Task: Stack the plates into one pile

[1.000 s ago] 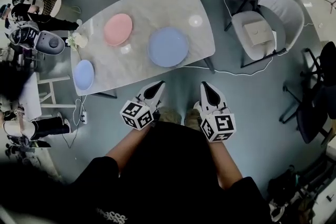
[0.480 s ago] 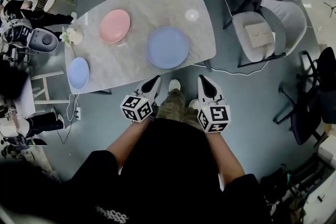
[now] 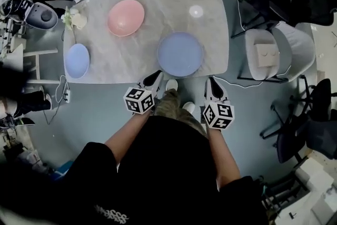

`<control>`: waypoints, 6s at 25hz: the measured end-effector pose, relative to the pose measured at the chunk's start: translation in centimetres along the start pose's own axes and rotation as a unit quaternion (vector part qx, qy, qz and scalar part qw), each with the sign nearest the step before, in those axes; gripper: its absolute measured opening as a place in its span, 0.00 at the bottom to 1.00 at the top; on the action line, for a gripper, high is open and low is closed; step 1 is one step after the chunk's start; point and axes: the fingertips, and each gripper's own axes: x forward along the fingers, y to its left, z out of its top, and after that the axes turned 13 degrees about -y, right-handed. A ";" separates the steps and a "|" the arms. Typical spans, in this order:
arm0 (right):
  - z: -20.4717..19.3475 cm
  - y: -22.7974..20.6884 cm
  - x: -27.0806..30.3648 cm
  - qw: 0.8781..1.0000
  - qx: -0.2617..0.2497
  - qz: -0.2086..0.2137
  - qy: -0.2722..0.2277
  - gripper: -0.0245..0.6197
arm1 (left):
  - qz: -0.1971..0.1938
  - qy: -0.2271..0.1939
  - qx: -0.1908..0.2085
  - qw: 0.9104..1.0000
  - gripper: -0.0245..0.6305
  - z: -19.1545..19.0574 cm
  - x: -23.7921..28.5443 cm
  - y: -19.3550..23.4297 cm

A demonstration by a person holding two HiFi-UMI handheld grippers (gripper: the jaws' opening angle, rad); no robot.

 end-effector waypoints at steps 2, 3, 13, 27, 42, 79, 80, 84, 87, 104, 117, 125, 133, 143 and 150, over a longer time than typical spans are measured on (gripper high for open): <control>-1.1 -0.4 1.5 1.000 0.003 -0.002 0.025 0.06 | 0.005 0.008 -0.012 1.000 0.07 -0.6 0.6 1.6; -1.8 -0.7 2.3 0.999 0.002 -0.003 0.038 0.06 | 0.007 0.014 -0.019 1.000 0.07 -1.1 1.0 2.4; -8.9 -4.9 10.5 0.987 0.012 -0.020 0.159 0.15 | 0.046 0.111 -0.061 0.991 0.28 -6.7 6.9 10.1; -15.6 -7.6 16.8 0.968 0.042 -0.024 0.245 0.15 | 0.066 0.175 -0.086 0.979 0.31 -10.5 9.8 15.1; -16.7 -7.5 17.5 0.960 0.001 -0.077 0.270 0.15 | 0.025 0.210 -0.092 0.973 0.18 -11.4 9.7 15.4; -14.1 2.5 19.5 0.968 0.057 0.030 0.244 0.08 | 0.165 0.127 -0.116 0.971 0.12 -5.0 1.3 19.9; -14.2 3.1 19.8 0.969 0.053 0.029 0.242 0.08 | 0.160 0.125 -0.120 0.972 0.12 -5.0 0.9 20.6; -15.5 5.7 20.6 0.971 0.056 -0.001 0.234 0.08 | 0.116 0.133 -0.135 0.975 0.12 -5.1 -0.1 23.7; -17.4 9.7 19.8 0.969 0.065 -0.024 0.236 0.08 | 0.089 0.141 -0.152 0.974 0.12 -5.2 -3.4 26.5; -18.6 26.0 23.1 0.973 0.082 -0.045 0.210 0.08 | 0.036 0.134 -0.107 0.984 0.12 2.2 -11.6 39.1; -16.1 25.5 29.0 0.975 0.065 -0.016 0.213 0.08 | 0.081 0.122 -0.112 0.983 0.12 5.1 -7.4 41.7; -13.6 24.1 35.6 0.973 0.075 -0.004 0.216 0.08 | 0.093 0.130 -0.101 0.982 0.12 8.6 -1.5 44.3; -12.8 22.9 41.5 0.970 0.072 0.003 0.230 0.08 | 0.109 0.136 -0.111 0.978 0.12 10.0 3.2 47.4; -13.1 21.1 45.7 0.967 0.091 -0.006 0.236 0.08 | 0.105 0.151 -0.106 0.977 0.12 10.1 7.4 49.5; -13.8 21.0 46.9 0.968 0.073 0.005 0.241 0.08 | 0.123 0.160 -0.085 0.976 0.12 9.5 8.0 50.4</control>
